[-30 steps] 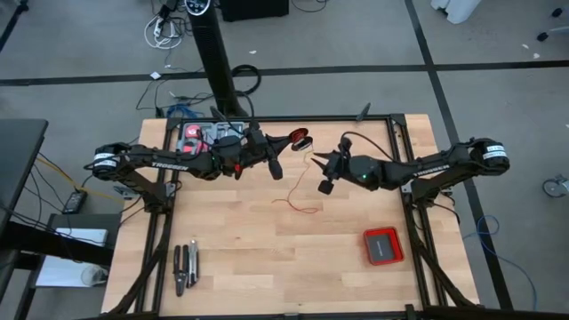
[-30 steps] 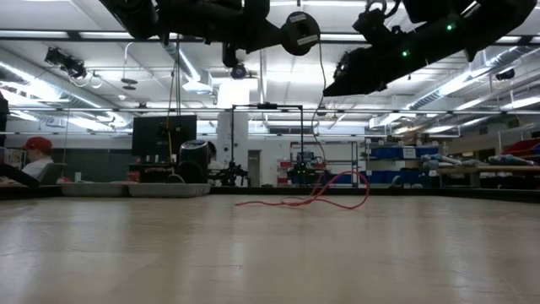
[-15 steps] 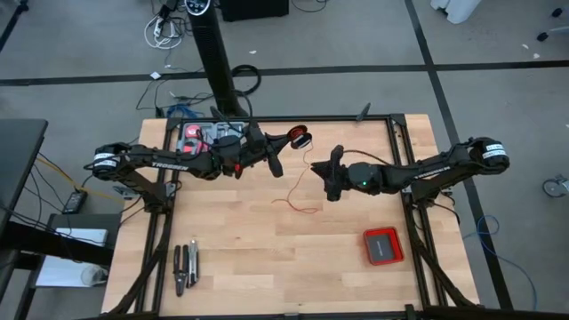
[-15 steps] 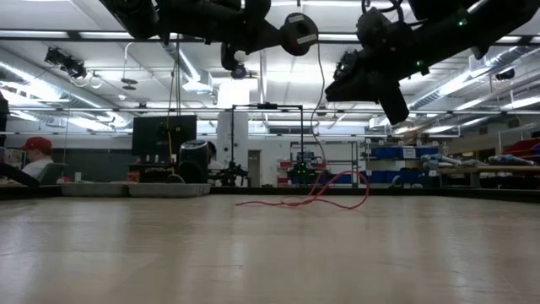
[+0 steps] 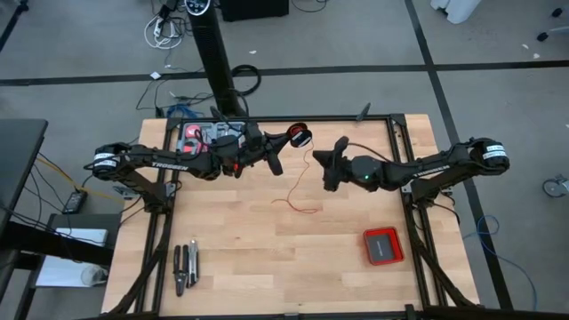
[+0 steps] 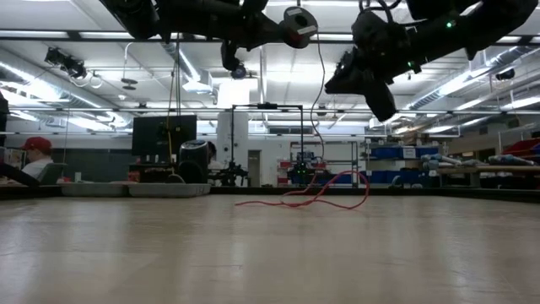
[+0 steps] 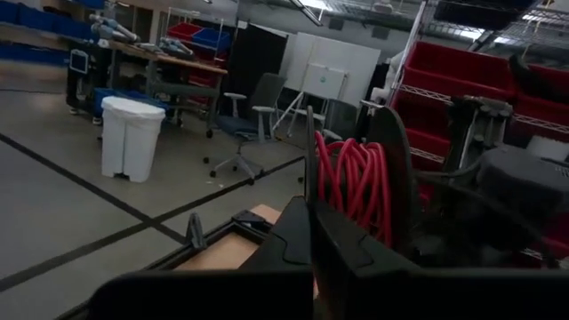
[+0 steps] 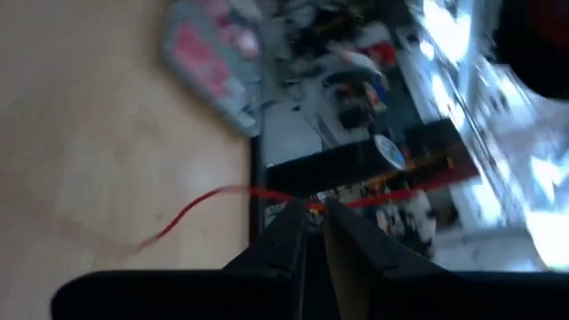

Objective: Coil cords
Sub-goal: Coil the red wire onto the spool

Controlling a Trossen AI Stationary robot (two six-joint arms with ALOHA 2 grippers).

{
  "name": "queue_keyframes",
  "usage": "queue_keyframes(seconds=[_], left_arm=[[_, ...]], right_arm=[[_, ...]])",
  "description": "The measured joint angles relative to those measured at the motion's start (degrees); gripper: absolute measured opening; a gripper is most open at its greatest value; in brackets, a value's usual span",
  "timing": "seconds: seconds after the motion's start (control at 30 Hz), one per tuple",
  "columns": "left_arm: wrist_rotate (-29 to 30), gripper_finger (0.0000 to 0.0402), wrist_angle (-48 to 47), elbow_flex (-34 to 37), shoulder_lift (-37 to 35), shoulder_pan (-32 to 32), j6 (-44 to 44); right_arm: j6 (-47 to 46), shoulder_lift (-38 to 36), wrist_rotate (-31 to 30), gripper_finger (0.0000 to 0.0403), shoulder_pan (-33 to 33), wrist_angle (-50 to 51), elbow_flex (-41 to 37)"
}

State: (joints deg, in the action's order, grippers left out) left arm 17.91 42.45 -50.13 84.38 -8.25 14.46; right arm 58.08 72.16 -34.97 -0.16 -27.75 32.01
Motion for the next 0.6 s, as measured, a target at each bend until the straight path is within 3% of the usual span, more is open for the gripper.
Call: queue_keyframes(seconds=[0.17,0.3,0.6], left_arm=[[0.00,0.0000,-0.16,0.00,0.02,0.00,-0.22],[0.00,0.0000,-0.16,0.00,0.02,0.00,-0.52],[-0.74,0.0000,-0.14,0.00,0.02,0.00,-0.63]], right_arm=[[-14.50,0.00,-6.15,0.0036,0.09,-8.78,0.02],[-15.03,-0.02,-7.65,0.0039,0.11,-7.47,0.02],[-27.16,-0.02,-0.88,0.0037,-1.15,-1.42,0.02]])
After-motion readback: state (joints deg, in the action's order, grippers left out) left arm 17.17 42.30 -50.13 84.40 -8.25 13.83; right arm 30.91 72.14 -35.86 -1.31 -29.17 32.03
